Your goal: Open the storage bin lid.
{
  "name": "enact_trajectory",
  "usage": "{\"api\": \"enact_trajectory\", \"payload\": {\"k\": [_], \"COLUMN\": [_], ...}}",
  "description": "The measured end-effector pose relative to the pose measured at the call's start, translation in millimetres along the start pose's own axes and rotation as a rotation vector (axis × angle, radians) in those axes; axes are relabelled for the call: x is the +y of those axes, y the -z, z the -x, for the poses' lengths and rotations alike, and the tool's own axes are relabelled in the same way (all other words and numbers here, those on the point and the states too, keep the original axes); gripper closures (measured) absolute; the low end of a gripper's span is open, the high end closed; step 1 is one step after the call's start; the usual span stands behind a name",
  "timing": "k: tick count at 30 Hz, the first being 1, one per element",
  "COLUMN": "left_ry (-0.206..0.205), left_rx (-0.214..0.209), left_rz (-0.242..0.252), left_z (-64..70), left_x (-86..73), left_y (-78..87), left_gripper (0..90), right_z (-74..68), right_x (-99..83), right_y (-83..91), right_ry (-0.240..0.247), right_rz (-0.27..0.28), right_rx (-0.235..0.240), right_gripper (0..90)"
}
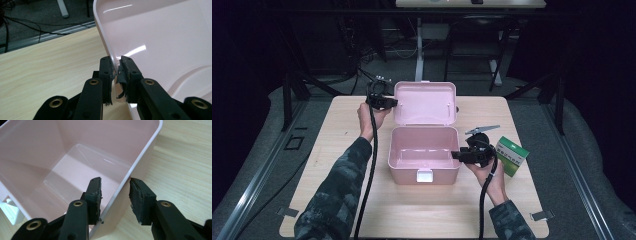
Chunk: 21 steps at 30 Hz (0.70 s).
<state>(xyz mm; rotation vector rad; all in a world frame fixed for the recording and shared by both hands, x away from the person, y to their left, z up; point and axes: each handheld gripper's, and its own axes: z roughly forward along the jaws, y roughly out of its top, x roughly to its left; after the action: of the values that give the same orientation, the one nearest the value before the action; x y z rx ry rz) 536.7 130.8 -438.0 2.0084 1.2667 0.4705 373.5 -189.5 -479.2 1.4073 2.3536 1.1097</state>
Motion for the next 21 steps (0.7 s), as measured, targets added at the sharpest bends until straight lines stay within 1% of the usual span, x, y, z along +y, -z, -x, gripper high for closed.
{"api": "enact_trajectory", "payload": {"k": [4, 6, 8, 9, 10, 12, 15, 17, 18, 20, 21], "left_ry": [0.009, 0.003, -0.005, -0.003, -0.006, -0.006, -0.023, -0.023, -0.017, -0.016, -0.02], "left_rx": [0.008, -0.015, -0.016, -0.024, -0.023, -0.027, -0.01, -0.013, -0.018, -0.021, -0.022], "left_rz": [-0.024, -0.036, -0.047, -0.054, -0.059, -0.067, -0.071, -0.069, -0.064, -0.062, -0.055], "left_z": [-1.2, 0.0, 3.7, 5.3, 6.9, 9.3, 10.8, 9.6, 8.8, 7.6, 6.8], "left_x": [-2.1, -3.6, -3.7, -3.9, -4.2, -5.1, -7.1, -8.9, -10.3, -11.9, -12.3], "left_y": [-7.7, -12.1, -15.8, -18.0, -20.1, -23.3, -24.3, -23.8, -22.7, -20.6, -19.1], "left_gripper": [79.4, 86.5, 86.8, 86.8, 86.8, 86.7, 86.6, 86.3, 86.0, 85.3, 84.5], "right_z": [0.0, 0.2, 0.5, 0.8, 0.6, -0.1, 0.6, -0.2, -0.5, 0.5, 0.9], "right_x": [-0.1, -0.2, -0.2, -0.3, -0.3, -0.9, -1.6, -2.3, -4.0, -6.8, -7.1], "right_y": [-0.3, -0.1, -0.4, -0.7, -1.0, -1.1, -1.3, -3.3, -5.4, -7.0, -6.7], "right_ry": [-0.002, -0.001, -0.001, -0.002, -0.006, -0.001, -0.006, -0.001, 0.002, -0.012, -0.009], "right_rz": [0.004, 0.001, 0.006, 0.005, -0.005, -0.002, -0.001, -0.02, -0.022, -0.021, -0.013], "right_rx": [0.001, 0.001, 0.0, 0.001, 0.01, 0.001, 0.005, -0.006, -0.012, -0.007, -0.004], "right_gripper": [61.6, 61.7, 61.9, 61.0, 61.6, 63.1, 64.1, 64.8, 65.0, 64.3, 64.7]}}
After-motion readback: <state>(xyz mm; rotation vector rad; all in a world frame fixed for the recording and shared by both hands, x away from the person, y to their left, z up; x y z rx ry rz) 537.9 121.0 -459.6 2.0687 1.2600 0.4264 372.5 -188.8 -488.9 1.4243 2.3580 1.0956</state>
